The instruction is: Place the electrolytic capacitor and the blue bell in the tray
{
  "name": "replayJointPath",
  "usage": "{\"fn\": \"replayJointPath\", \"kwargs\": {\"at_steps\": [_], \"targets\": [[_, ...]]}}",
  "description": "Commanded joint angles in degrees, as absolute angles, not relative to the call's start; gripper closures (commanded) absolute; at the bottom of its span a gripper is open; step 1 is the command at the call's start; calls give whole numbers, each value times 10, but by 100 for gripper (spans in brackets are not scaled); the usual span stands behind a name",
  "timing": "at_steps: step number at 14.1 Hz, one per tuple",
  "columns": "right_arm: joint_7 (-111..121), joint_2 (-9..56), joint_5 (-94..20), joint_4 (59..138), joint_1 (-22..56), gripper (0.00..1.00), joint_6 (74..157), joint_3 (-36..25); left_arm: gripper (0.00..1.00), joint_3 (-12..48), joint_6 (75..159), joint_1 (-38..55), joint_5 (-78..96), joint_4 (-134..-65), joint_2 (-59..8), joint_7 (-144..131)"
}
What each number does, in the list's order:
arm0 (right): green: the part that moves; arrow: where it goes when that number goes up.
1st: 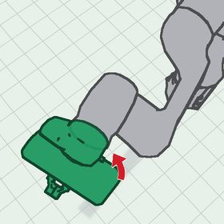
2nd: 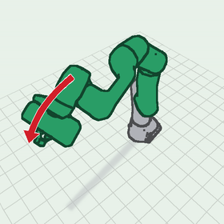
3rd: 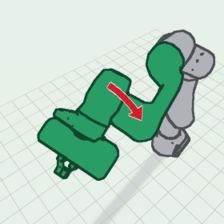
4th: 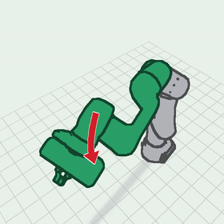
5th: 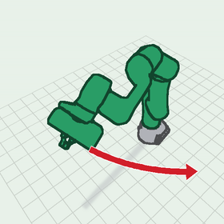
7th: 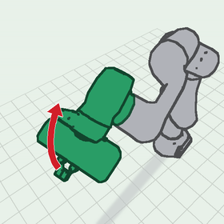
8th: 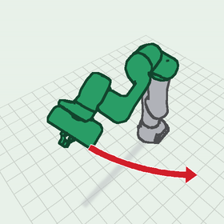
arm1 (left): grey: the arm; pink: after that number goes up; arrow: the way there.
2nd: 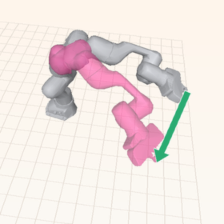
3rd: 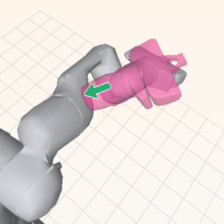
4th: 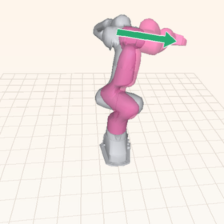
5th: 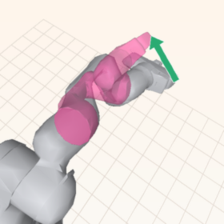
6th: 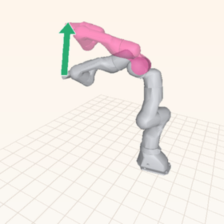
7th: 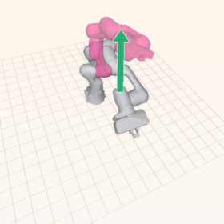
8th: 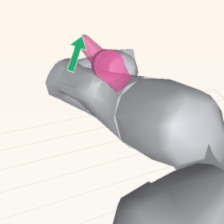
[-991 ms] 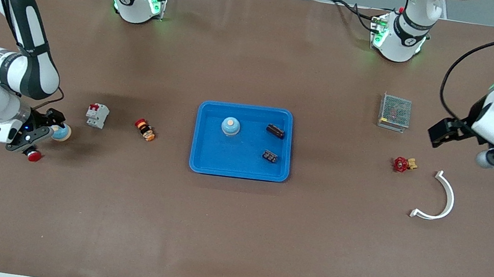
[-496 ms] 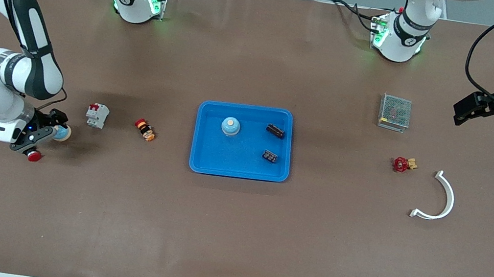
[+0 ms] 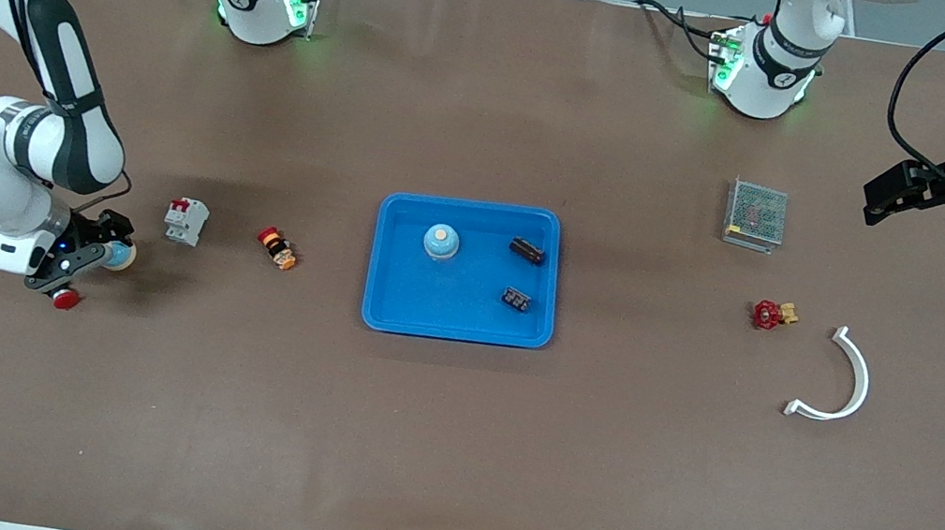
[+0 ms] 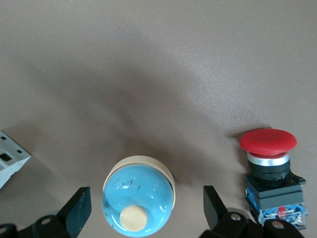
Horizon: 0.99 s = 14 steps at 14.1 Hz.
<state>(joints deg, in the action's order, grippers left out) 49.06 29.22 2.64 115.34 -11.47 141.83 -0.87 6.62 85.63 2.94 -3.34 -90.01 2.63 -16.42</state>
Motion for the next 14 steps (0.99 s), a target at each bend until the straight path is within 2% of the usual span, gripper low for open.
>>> {"fn": "replayJointPath", "kwargs": {"at_steps": [1,14], "targets": [[508,290,16,1163,-130,0,1427,2,0,52,855,34,-25,-916,45,-149],[515,301,16,1168,-137,0,1433,3,0,57,860,33,-24,-911,38,-149]]}}
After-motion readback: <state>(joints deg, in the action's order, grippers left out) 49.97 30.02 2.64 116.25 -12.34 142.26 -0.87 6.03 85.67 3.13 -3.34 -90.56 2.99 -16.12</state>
